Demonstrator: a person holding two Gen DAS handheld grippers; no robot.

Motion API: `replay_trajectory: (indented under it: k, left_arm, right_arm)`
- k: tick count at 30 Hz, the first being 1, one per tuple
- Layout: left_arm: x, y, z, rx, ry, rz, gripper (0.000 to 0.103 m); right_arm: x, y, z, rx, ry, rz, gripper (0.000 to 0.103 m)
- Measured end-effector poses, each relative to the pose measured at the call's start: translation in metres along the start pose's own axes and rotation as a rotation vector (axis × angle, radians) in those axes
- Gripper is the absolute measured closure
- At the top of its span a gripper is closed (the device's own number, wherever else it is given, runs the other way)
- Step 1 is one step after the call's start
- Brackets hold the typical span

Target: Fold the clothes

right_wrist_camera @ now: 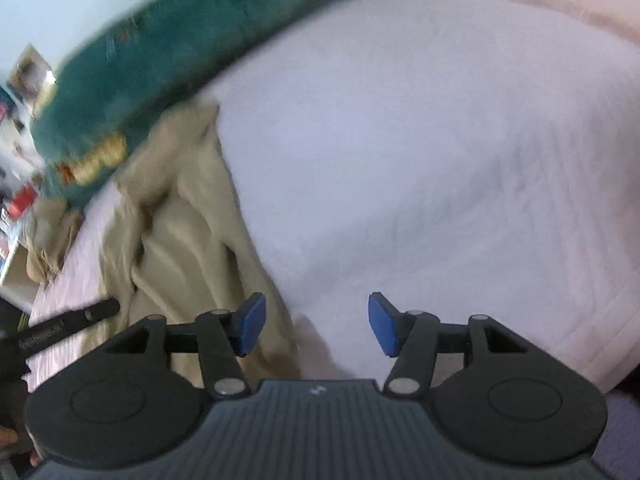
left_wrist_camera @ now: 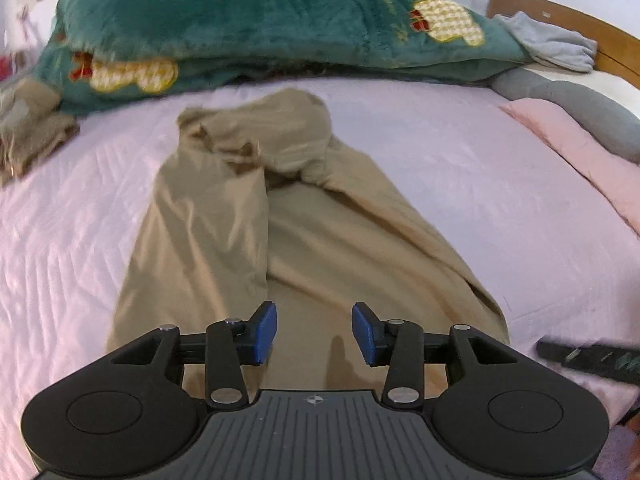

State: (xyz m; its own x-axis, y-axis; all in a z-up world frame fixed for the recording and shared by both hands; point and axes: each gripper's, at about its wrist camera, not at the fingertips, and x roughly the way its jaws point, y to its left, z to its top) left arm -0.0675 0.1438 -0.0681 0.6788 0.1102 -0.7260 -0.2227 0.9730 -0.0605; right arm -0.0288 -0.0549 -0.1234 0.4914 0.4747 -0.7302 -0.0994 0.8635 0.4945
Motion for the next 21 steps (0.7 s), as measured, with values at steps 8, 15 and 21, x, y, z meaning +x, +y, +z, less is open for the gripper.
replay_trajectory:
  k: [8, 15, 21]
  left_arm:
    - [0.012, 0.007, -0.012, 0.008, 0.041, 0.013, 0.059]
    - [0.011, 0.025, -0.009, -0.012, 0.037, 0.001, 0.059]
    - [0.010, 0.050, 0.005, -0.059, 0.029, -0.039, 0.059]
  right_arm:
    - [0.027, 0.075, -0.048, -0.425, -0.060, -0.145, 0.071]
    - [0.000, 0.082, -0.040, -0.414, -0.121, -0.132, 0.098]
    - [-0.006, 0.145, -0.064, -0.615, -0.105, -0.040, 0.099]
